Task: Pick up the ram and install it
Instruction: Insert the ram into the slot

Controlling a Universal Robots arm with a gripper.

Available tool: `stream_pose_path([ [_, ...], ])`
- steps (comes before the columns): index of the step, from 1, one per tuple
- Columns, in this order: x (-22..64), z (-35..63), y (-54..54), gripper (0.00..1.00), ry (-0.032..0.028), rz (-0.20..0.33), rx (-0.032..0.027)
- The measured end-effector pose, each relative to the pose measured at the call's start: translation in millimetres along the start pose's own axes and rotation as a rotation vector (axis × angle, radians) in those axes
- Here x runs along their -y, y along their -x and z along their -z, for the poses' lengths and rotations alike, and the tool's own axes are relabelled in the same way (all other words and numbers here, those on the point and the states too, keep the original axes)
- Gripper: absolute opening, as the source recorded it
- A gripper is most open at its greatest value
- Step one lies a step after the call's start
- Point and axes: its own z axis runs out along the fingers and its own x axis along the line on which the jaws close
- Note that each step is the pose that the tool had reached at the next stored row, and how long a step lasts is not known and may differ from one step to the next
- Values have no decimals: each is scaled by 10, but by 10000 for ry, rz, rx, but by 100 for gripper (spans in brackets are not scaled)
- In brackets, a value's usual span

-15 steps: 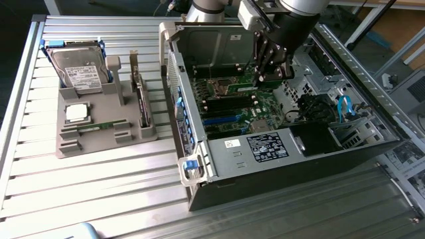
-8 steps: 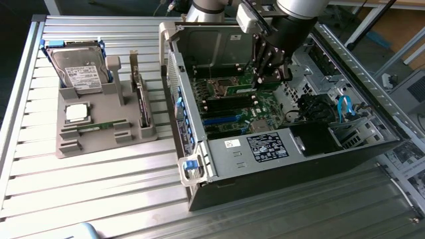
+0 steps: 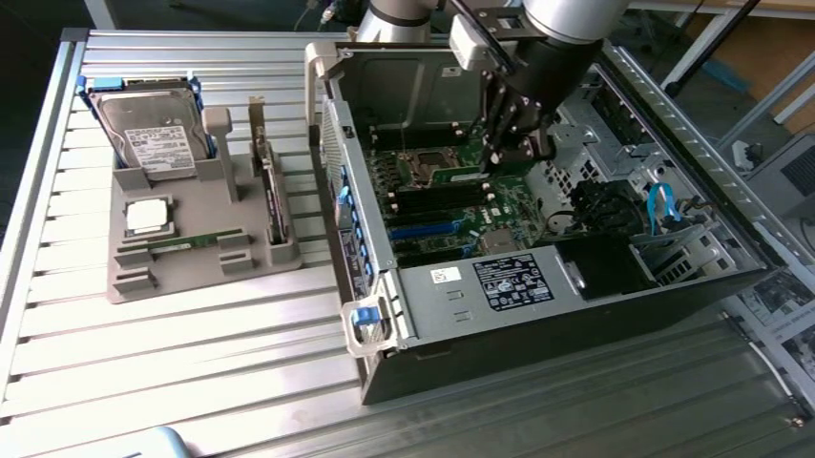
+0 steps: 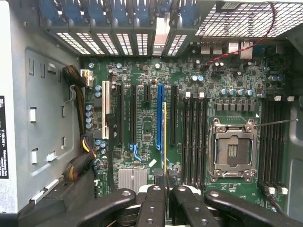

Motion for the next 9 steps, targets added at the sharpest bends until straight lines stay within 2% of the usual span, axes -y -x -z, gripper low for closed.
stream_pose_path([
  [9, -18, -61, -1, 12, 0, 0, 0],
])
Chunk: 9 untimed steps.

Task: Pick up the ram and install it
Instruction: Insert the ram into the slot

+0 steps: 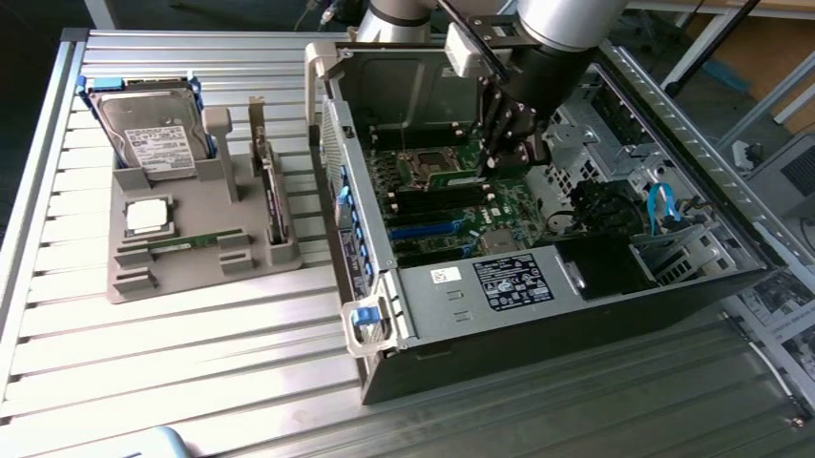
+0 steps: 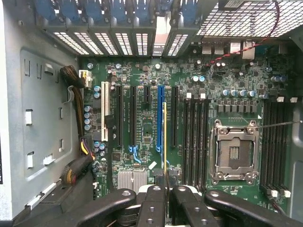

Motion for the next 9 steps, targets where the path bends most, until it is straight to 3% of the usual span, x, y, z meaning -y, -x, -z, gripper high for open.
stream_pose_path([
  [9, -19, -54, -1, 12, 0, 0, 0],
])
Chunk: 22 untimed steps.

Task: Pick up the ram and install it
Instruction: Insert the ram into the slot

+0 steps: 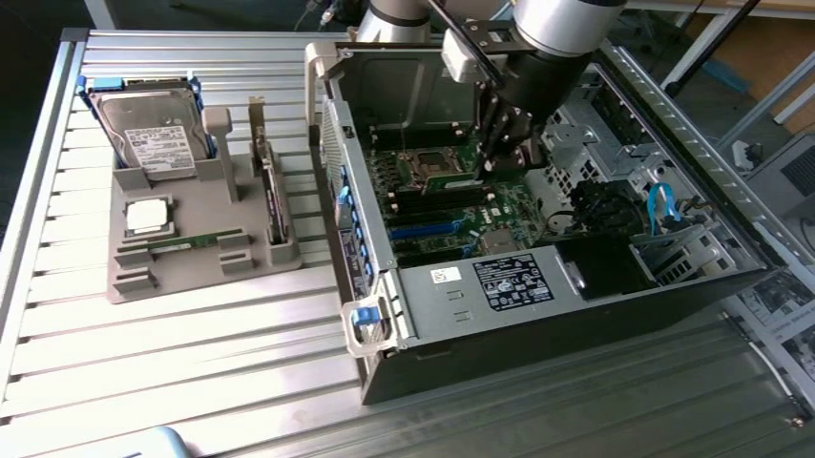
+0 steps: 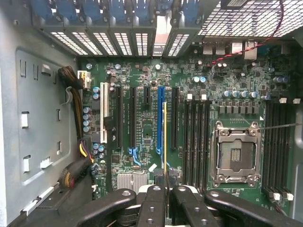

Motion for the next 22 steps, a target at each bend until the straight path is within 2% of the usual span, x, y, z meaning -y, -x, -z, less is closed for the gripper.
stream_pose_path([
  [22, -41, -132, -3, 12, 0, 0, 0],
])
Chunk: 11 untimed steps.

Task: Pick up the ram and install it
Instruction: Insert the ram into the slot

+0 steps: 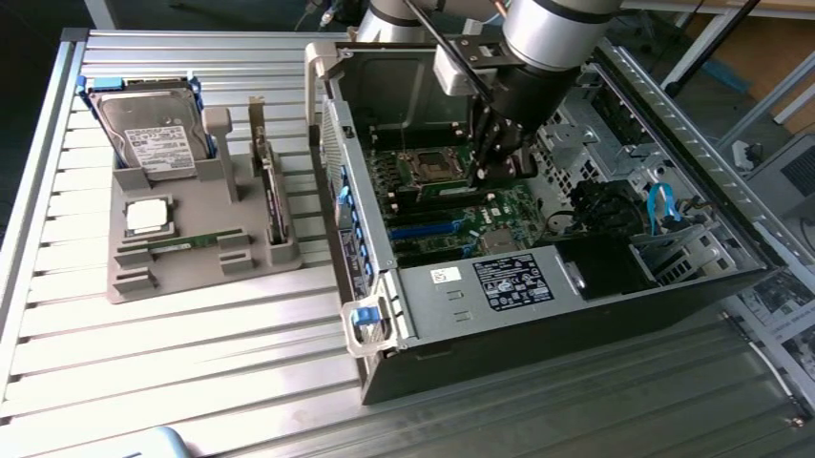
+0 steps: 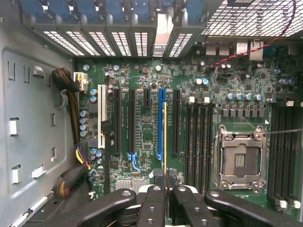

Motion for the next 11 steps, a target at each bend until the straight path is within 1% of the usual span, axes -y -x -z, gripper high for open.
stream_pose_path([
  [11, -20, -74, -1, 12, 0, 0, 0],
])
